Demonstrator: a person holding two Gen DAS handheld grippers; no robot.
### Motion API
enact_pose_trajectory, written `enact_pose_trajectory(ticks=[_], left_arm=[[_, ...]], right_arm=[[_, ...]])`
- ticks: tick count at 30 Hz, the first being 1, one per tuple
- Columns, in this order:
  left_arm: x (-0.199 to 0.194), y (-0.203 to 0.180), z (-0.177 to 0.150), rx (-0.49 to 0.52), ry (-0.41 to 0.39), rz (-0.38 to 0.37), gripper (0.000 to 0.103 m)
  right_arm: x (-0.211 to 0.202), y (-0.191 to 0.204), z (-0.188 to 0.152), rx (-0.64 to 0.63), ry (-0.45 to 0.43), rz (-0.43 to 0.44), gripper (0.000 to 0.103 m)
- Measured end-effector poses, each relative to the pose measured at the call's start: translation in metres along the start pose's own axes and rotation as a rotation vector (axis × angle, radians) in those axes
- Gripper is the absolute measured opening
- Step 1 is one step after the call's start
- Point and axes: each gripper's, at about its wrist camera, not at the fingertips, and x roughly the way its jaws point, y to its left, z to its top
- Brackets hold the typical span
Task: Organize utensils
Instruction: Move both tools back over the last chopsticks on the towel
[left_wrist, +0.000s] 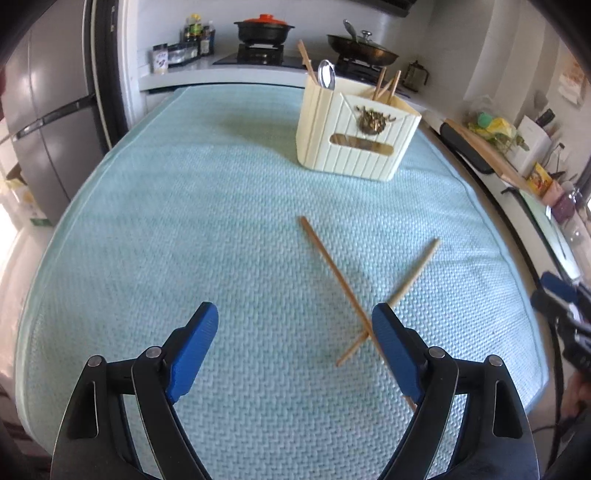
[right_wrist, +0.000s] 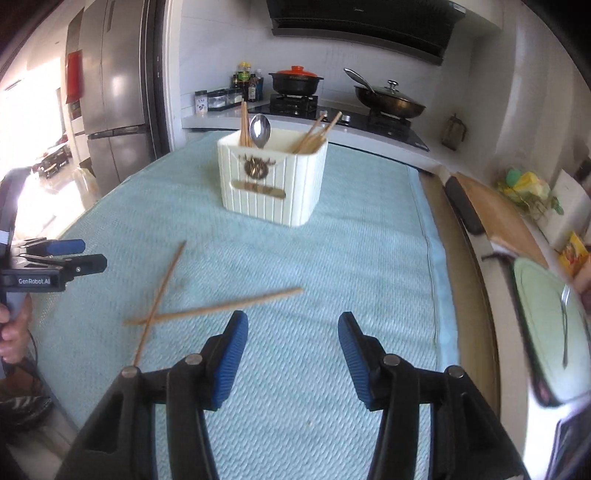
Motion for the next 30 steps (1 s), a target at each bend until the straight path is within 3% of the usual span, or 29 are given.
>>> enact_pose_trajectory(ticks=[3, 7, 19, 25, 30], left_arm=[[0.003, -0.012, -0.011, 0.04, 0.004, 0.036, 0.086], [0.003, -0.018, -0.02, 0.078, -0.004, 0.073, 0.086], [-0.001, -0.014, -0.025, 0.091, -0.025, 0.123, 0.086], [0.004, -0.005, -0.025, 0.028, -0.007, 0.062, 0.086], [0.013, -0.021, -0.021, 0.025, 0.014, -0.023, 0.086]], right_arm=[[-0.006, 0.012, -0.043, 0.065, -0.003, 0.011, 0.052], [-0.003, 0.028, -0.072, 0.04, 0.015, -0.007, 0.052], [0.009, 0.039, -0.074, 0.064, 0.023, 0.031, 0.052], [0.018, 0.039, -0.074, 0.083, 0.048, 0.033, 0.052], [0.029, 0.029, -0.07, 0.141, 0.076, 0.032, 0.052]])
